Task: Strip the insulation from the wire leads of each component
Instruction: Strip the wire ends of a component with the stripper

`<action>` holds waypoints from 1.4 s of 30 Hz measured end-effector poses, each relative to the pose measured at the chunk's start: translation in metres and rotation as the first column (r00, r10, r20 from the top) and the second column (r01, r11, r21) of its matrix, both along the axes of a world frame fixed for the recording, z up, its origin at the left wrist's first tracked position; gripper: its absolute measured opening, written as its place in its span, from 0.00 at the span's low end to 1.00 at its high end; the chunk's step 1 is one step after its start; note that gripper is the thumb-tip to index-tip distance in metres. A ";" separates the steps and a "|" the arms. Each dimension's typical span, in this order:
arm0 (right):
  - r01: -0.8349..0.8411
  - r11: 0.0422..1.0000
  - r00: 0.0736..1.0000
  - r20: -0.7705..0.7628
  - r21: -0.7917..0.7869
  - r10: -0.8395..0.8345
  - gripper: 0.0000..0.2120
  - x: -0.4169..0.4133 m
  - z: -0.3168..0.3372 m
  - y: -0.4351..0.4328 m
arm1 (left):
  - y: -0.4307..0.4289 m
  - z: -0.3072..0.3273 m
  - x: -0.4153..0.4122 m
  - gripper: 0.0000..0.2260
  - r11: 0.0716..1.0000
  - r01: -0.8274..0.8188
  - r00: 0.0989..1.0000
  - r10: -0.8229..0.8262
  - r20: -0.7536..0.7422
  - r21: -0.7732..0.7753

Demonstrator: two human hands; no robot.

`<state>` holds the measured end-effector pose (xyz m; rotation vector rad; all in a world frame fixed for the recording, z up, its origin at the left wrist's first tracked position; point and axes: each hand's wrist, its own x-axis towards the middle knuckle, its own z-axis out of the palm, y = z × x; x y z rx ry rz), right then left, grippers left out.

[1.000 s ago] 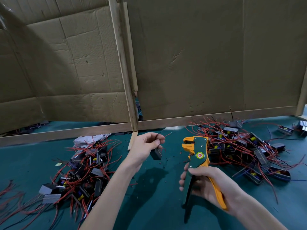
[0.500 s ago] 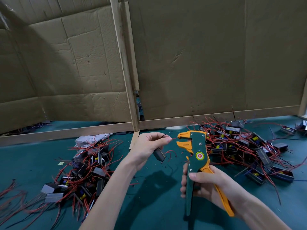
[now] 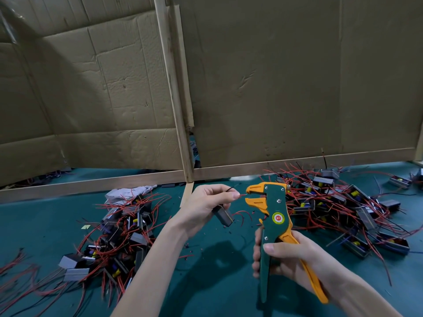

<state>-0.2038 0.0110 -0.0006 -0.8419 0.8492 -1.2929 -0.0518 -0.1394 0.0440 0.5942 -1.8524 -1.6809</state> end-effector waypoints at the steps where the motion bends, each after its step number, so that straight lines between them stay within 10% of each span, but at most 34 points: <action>1: -0.005 1.000 1.000 -0.004 0.001 0.005 0.19 0.000 0.000 0.000 | 0.001 0.000 -0.001 0.07 1.000 0.006 1.000 -0.005 0.018 -0.018; 23: 0.254 0.965 0.929 -0.293 0.065 -0.225 0.18 0.013 0.000 0.004 | 0.000 0.002 0.002 0.03 0.998 0.059 0.993 -0.059 0.106 -0.004; 29: 0.217 0.976 0.969 0.126 -0.033 -0.212 0.08 0.006 -0.001 -0.001 | 0.005 -0.002 -0.006 0.07 1.000 0.020 1.000 -0.020 0.015 0.023; 42: 0.060 0.998 0.998 0.005 -0.030 -0.060 0.17 0.002 0.007 0.003 | 0.007 0.010 -0.004 0.04 0.974 -0.126 0.992 0.125 -0.018 -0.190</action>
